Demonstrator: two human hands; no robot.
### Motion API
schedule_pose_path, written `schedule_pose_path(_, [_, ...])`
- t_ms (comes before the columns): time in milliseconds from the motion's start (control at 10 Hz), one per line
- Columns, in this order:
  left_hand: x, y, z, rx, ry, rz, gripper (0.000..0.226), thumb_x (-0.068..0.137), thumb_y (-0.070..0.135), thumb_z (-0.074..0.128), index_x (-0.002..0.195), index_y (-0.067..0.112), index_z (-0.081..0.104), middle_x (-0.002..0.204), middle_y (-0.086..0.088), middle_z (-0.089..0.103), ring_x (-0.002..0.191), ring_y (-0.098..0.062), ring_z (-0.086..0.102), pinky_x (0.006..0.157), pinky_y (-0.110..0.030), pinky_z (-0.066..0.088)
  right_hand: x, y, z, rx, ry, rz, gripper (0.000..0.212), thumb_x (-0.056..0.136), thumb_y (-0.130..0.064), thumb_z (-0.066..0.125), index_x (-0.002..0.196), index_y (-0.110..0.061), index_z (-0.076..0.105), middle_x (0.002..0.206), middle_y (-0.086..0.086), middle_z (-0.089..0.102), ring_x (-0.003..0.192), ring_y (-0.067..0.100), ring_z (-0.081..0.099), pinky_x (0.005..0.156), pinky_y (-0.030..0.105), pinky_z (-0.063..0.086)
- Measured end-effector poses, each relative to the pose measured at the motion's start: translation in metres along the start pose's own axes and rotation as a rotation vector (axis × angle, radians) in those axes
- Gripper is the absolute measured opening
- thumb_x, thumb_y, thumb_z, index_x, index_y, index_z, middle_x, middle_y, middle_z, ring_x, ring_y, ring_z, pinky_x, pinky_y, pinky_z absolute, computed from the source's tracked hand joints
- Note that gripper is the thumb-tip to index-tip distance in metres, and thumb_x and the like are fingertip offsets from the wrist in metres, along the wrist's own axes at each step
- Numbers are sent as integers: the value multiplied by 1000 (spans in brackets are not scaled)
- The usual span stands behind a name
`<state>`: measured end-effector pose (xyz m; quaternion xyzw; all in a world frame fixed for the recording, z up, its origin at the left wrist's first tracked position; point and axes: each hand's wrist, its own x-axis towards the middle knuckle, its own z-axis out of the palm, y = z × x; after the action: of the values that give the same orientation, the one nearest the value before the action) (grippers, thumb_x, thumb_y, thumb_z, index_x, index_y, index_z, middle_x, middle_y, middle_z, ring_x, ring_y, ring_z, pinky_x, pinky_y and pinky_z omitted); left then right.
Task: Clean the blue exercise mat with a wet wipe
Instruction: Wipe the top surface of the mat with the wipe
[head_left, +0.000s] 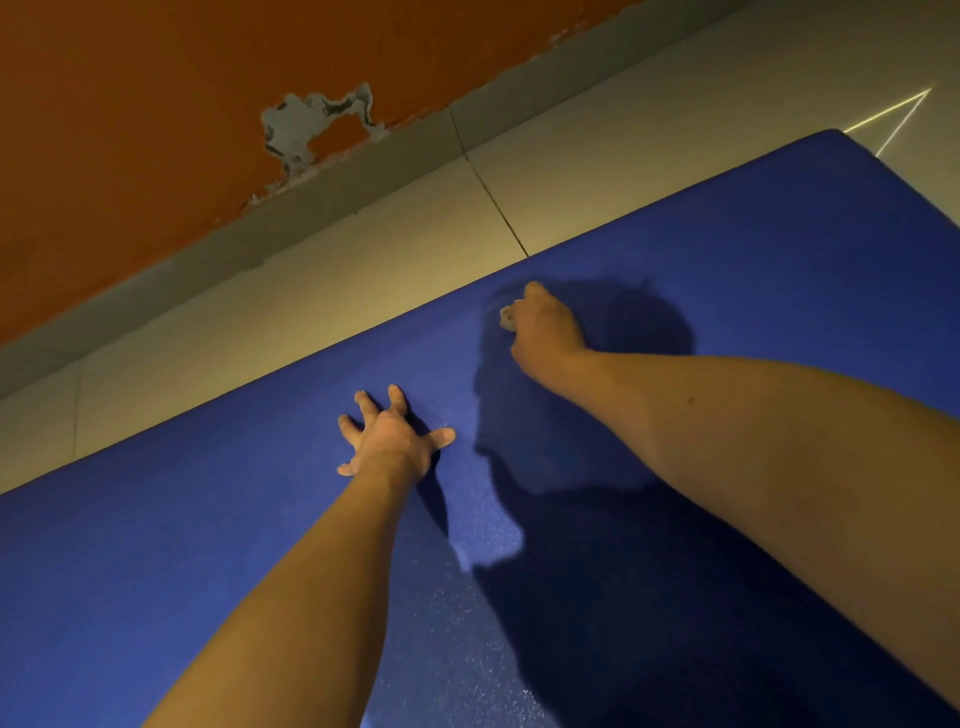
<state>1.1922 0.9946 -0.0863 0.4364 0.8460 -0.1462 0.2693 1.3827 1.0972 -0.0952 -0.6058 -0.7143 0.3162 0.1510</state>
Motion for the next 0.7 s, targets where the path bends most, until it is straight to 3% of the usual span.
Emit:
schedule_pose_path(100, [0,-1,1,-57,0,-7,109,79,68,67,158,37,-1,164,0,-17,149,-43,-11,115,-67,22,-1,-2,15,44,67,89,22,93,3,60,109,-10,53,100,-3,47,89,18,51,63,26,36])
schedule_pose_path(200, [-1,0,1,-66,-4,-10,109,79,68,68,158,37,0,164,2,-18,149,-42,-12,115,-67,23,-16,-22,44,7,67,31,24,94,-1,61,116,-7,56,109,3,50,101,24,58,65,24,35])
schedule_pose_path(300, [-1,1,0,-8,1,-1,106,83,65,67,158,37,-1,165,-2,-19,150,-42,-7,119,-62,18,-49,-47,70,-100,-96,-158,24,97,-4,55,120,-5,62,124,12,56,106,28,56,80,35,43])
schedule_pose_path(400, [-1,0,0,44,6,5,101,87,51,67,159,37,-3,164,-5,-22,152,-38,-7,121,-58,14,-66,-61,78,-197,-89,-253,28,99,-7,48,122,-5,64,128,15,57,117,32,54,90,38,42])
schedule_pose_path(500, [-3,-2,0,31,12,11,107,82,70,63,158,37,-3,165,-3,-17,150,-41,-4,118,-60,20,-51,-48,51,-211,-111,-309,20,98,-6,53,114,-7,65,120,13,57,109,33,58,78,37,44])
schedule_pose_path(600, [-4,-2,-1,11,8,5,108,79,75,61,158,38,-3,165,-1,-14,149,-43,-4,116,-63,24,-30,-19,16,-67,-87,-67,17,93,1,57,88,-15,52,102,6,51,97,31,60,67,33,37])
schedule_pose_path(700, [-7,-3,-1,-48,16,15,107,80,72,64,158,40,-1,165,2,-15,149,-41,-7,114,-67,23,-19,7,-7,66,11,146,27,89,6,59,87,-16,44,102,7,57,90,30,61,60,33,43])
